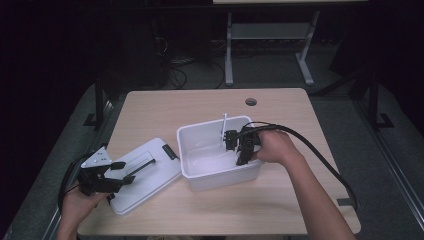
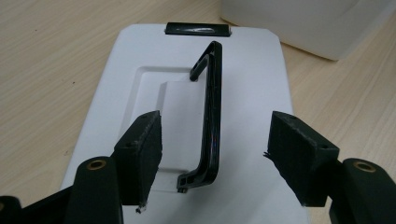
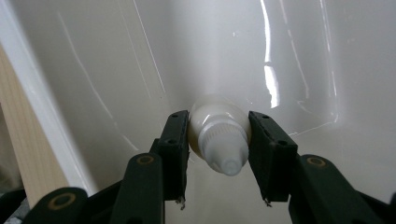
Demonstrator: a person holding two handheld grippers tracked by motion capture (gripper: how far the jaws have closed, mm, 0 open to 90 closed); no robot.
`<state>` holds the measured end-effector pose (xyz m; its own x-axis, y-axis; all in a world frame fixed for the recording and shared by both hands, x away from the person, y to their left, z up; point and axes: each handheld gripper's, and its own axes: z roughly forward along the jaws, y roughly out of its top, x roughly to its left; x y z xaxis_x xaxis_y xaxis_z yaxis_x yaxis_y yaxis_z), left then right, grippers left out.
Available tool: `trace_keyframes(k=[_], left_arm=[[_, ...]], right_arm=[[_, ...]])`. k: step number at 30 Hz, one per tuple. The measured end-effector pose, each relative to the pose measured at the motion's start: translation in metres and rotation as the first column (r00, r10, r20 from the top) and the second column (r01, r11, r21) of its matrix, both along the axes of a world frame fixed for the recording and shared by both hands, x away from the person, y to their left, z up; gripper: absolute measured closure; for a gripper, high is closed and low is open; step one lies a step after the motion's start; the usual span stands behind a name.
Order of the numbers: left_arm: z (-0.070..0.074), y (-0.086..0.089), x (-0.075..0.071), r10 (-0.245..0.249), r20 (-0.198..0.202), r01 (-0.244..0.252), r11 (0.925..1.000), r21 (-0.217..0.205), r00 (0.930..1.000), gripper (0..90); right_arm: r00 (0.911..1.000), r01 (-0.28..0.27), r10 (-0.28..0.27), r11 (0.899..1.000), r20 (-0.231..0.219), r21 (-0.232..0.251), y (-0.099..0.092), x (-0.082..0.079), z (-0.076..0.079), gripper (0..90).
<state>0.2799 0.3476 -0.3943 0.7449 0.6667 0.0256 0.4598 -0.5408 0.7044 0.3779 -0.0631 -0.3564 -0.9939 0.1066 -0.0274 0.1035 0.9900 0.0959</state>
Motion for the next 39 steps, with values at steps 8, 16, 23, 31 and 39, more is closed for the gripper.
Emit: trace_keyframes(k=[8,16,23,31,39], left_arm=[[0.0,0.001,0.0,0.001,-0.001,-0.001,1.0,-0.001,1.0,34.2],[0.001,0.002,0.0,0.001,0.001,-0.001,1.0,-0.002,1.0,34.0],[0.0,0.001,0.0,0.001,-0.002,-0.001,1.0,-0.004,1.0,33.9],[0.001,0.001,0.0,0.004,0.0,-0.004,1.0,-0.006,1.0,33.9],[0.001,0.001,0.0,0.0,-0.002,0.0,1.0,0.001,1.0,33.9]], right_arm=[[1.0,-0.007,0.007,1.0,0.001,-0.009,0.001,0.001,-0.002,59.5],[1.0,-0.006,0.006,1.0,-0.004,-0.014,0.002,0.001,-0.002,59.2],[0.9999,-0.012,0.012,0.999,0.002,-0.03,0.003,0.0,-0.003,59.0],[0.9999,-0.008,0.009,1.0,0.014,-0.008,0.001,0.0,0.004,60.0],[0.9997,0.002,-0.002,1.0,0.024,-0.011,-0.004,-0.002,0.012,58.4]])
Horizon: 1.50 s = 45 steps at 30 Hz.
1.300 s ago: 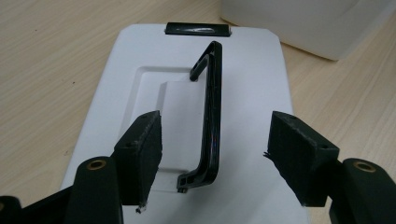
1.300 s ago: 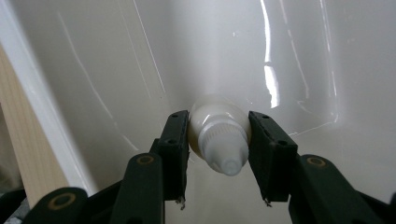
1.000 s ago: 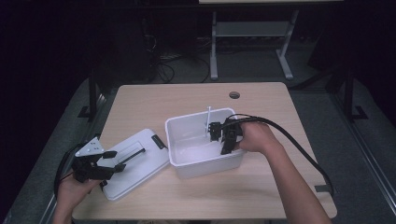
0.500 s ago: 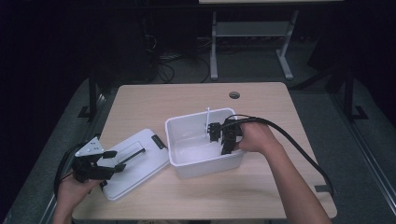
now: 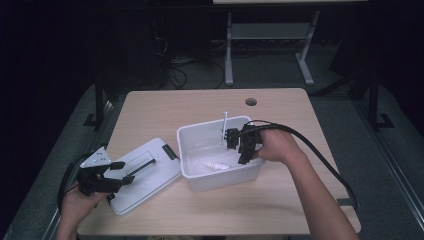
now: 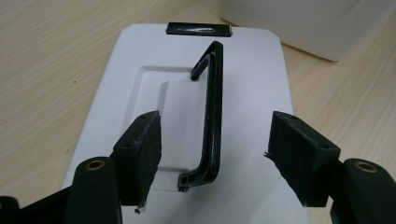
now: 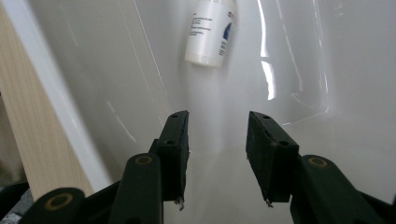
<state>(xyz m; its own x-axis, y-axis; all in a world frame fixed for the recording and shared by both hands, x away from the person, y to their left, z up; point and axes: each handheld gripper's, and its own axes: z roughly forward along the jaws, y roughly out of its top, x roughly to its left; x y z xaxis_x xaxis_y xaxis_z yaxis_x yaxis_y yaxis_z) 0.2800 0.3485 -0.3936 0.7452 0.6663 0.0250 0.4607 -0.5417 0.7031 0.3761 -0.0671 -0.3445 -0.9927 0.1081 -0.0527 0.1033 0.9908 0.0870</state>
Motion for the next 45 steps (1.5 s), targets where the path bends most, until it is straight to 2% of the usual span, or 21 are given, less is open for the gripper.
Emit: trace_keyframes(k=[13,19,28,37,45], left_arm=[[0.0,-0.002,0.001,-0.006,0.0,0.006,0.9999,0.011,1.0,34.0],[0.0,-0.003,0.001,-0.005,-0.005,0.005,1.0,0.008,1.0,33.9],[0.0,-0.004,0.001,-0.004,-0.003,0.004,0.9999,0.01,1.0,33.9],[0.0,-0.006,0.002,-0.006,-0.005,0.006,0.9999,0.015,1.0,33.7],[-0.002,-0.012,0.003,-0.016,-0.017,0.017,0.9992,0.035,0.9997,33.7]], right_arm=[[0.9961,0.064,-0.069,0.995,0.054,0.08,-0.028,-0.004,0.038,55.1],[0.9919,0.098,-0.104,0.992,0.073,0.082,-0.042,-0.008,0.05,52.4],[0.982,0.145,-0.157,0.983,0.105,0.114,-0.068,-0.014,0.068,49.6],[0.9674,0.208,-0.225,0.968,0.115,0.143,-0.105,-0.022,0.069,47.1],[0.9552,0.262,-0.281,0.949,0.093,0.173,-0.133,-0.029,0.056,41.7]])
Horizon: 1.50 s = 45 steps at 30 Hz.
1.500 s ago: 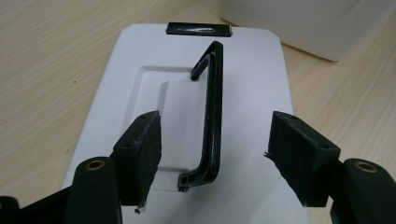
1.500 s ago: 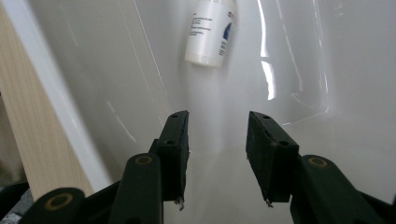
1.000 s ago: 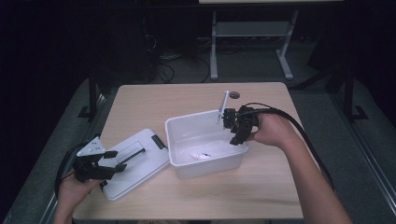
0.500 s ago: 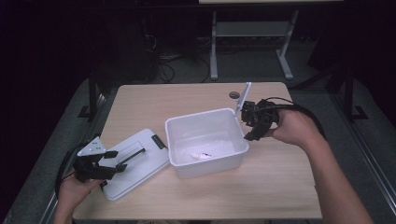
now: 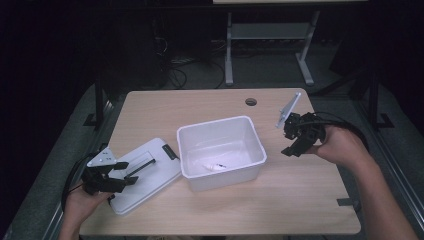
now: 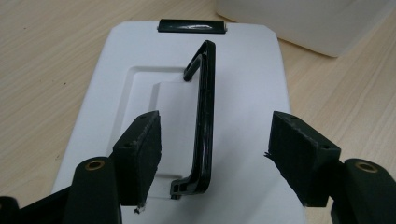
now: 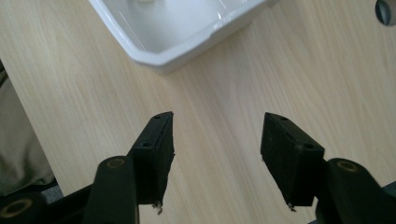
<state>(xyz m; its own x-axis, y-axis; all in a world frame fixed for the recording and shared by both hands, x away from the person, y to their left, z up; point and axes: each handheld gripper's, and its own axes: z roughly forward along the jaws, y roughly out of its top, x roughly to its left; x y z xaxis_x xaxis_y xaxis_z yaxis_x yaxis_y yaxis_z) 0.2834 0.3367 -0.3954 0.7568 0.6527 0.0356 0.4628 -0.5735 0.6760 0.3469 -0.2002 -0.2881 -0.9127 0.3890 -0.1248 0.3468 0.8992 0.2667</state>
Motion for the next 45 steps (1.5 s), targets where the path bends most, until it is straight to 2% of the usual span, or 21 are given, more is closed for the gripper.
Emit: trace_keyframes(k=[10,23,29,36,40,45], left_arm=[[0.002,-0.003,0.002,-0.005,-0.007,0.005,0.9998,0.019,1.0,33.8],[-0.002,-0.01,0.01,-0.022,-0.059,0.026,0.9979,0.059,0.998,35.7],[-0.003,-0.01,0.013,-0.018,-0.066,0.022,0.9973,0.07,0.9977,36.4],[-0.007,-0.015,0.02,-0.019,-0.091,0.03,0.993,0.114,0.9956,41.5],[-0.008,-0.02,0.023,-0.018,-0.088,0.031,0.9878,0.152,0.996,45.5],[-0.006,-0.024,0.027,-0.02,-0.082,0.034,0.984,0.175,0.9964,51.1]], right_arm=[[0.9992,0.038,-0.038,0.999,-0.014,0.034,-0.02,-0.006,-0.03,37.2],[0.9978,0.059,-0.057,0.996,-0.035,0.062,-0.037,-0.014,-0.069,33.9],[0.9966,0.07,-0.066,0.995,-0.048,0.072,-0.042,-0.018,-0.083,32.8],[0.9962,0.073,-0.068,0.994,-0.053,0.08,-0.047,-0.022,-0.099,31.7],[0.9957,0.077,-0.073,0.994,-0.057,0.082,-0.047,-0.023,-0.105,30.6],[0.9962,0.074,-0.069,0.993,-0.053,0.092,-0.048,-0.023,-0.109,30.4]])
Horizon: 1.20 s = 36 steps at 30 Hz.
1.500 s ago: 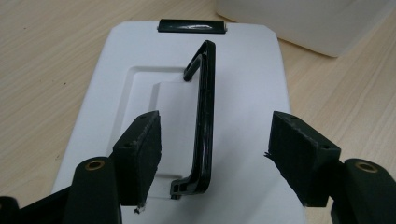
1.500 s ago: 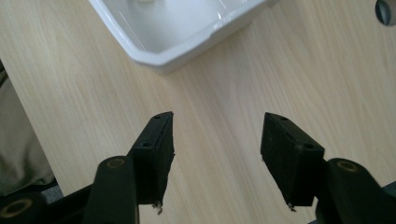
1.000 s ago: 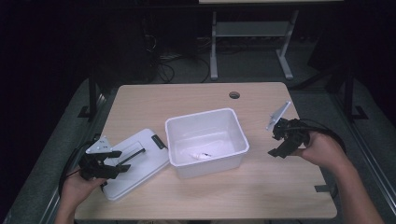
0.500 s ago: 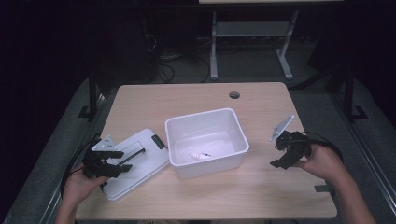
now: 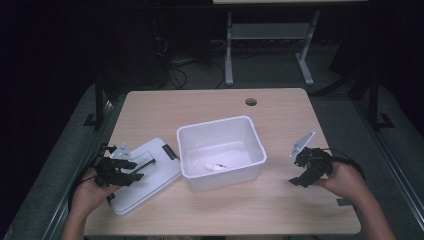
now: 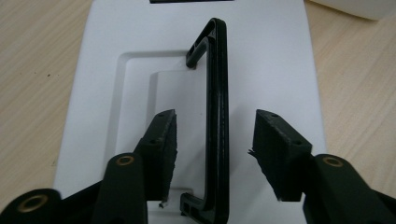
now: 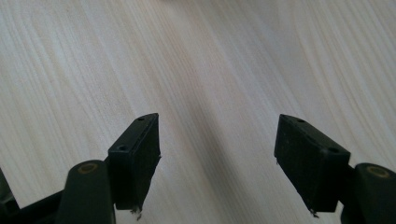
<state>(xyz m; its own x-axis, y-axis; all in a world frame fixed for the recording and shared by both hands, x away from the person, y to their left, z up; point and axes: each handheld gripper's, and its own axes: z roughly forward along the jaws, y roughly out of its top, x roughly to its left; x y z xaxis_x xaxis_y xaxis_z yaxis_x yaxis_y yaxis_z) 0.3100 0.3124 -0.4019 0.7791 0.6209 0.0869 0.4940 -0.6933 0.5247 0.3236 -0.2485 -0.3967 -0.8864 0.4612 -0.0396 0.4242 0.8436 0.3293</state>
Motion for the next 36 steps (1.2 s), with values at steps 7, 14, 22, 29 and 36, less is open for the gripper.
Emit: trace_keyframes(k=[7,14,22,29,36], left_arm=[[0.004,-0.005,0.004,-0.007,0.009,0.007,0.9996,0.026,0.9999,61.1],[0.008,-0.007,0.012,-0.01,0.002,0.01,0.9986,0.053,0.9999,71.5],[0.01,-0.009,0.019,-0.01,-0.023,0.012,0.9978,0.065,0.9997,75.0],[0.009,-0.007,0.023,-0.013,-0.04,0.015,0.9984,0.054,0.9991,79.0],[0.006,-0.008,0.026,-0.023,-0.054,0.026,0.9978,0.062,0.9983,82.8]], right_arm=[[1.0,0.0,0.0,1.0,0.005,0.011,-0.001,0.0,-0.001,30.4],[1.0,0.002,-0.002,1.0,0.004,0.018,-0.001,-0.001,-0.002,30.4],[1.0,-0.003,0.003,1.0,0.005,0.024,-0.003,-0.001,-0.005,30.4],[1.0,0.005,-0.005,0.999,-0.006,0.034,-0.005,-0.002,-0.009,30.5],[1.0,0.004,-0.004,0.999,-0.004,0.036,-0.005,-0.002,-0.01,30.5]])
